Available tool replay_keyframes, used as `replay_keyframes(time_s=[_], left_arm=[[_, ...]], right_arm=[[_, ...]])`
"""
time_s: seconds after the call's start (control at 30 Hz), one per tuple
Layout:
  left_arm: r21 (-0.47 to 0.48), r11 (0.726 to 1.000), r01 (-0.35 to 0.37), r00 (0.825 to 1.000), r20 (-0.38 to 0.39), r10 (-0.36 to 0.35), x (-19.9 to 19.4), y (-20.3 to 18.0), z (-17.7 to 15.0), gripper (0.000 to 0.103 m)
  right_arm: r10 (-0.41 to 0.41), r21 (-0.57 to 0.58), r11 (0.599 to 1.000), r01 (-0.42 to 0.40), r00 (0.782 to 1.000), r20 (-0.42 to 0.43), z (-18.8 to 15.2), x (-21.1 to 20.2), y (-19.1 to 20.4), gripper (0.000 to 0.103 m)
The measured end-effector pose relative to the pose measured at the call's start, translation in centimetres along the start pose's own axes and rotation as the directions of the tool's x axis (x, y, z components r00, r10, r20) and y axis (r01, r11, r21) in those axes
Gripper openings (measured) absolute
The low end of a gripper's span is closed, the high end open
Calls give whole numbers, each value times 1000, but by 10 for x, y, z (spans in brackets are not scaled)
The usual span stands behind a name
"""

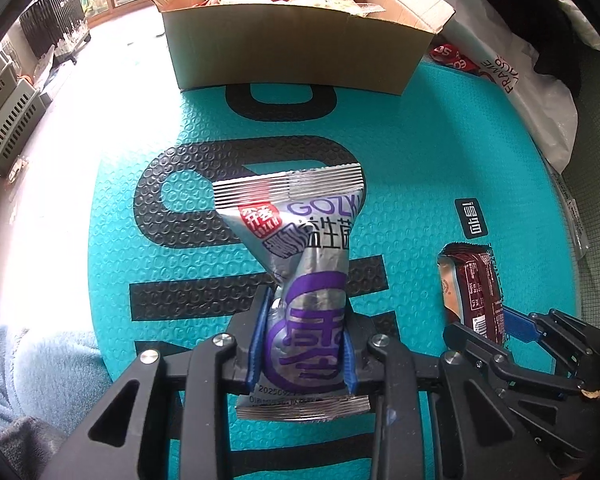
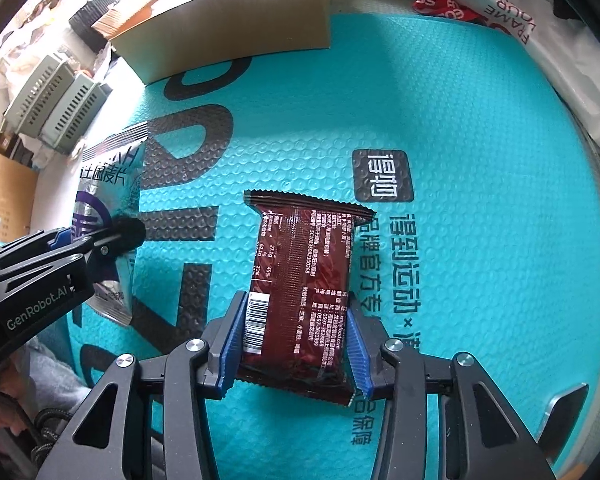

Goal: Organize snacks
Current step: 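Lift the GOLY bag and chocolate bar and carry both over the box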

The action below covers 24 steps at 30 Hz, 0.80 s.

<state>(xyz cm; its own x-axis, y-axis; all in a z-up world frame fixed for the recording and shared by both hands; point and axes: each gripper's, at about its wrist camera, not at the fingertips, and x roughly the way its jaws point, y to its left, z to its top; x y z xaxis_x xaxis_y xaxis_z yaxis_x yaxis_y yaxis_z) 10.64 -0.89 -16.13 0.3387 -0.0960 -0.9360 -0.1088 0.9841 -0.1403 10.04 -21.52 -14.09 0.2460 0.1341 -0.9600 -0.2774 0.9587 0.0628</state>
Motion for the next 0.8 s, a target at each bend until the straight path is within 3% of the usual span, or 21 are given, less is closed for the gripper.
replay_keyframes(time_s=[0.43,0.8], left_arm=[[-27,999,17,999,49,-15,-39,11,-6,30],[-32,999,33,988,154,-28,-87,15,25,30]], right_arm=[[57,-45,997,-55,998,36,9,-31,20,45],[93,-119,990,-79,988,124,43,-65,46,45]])
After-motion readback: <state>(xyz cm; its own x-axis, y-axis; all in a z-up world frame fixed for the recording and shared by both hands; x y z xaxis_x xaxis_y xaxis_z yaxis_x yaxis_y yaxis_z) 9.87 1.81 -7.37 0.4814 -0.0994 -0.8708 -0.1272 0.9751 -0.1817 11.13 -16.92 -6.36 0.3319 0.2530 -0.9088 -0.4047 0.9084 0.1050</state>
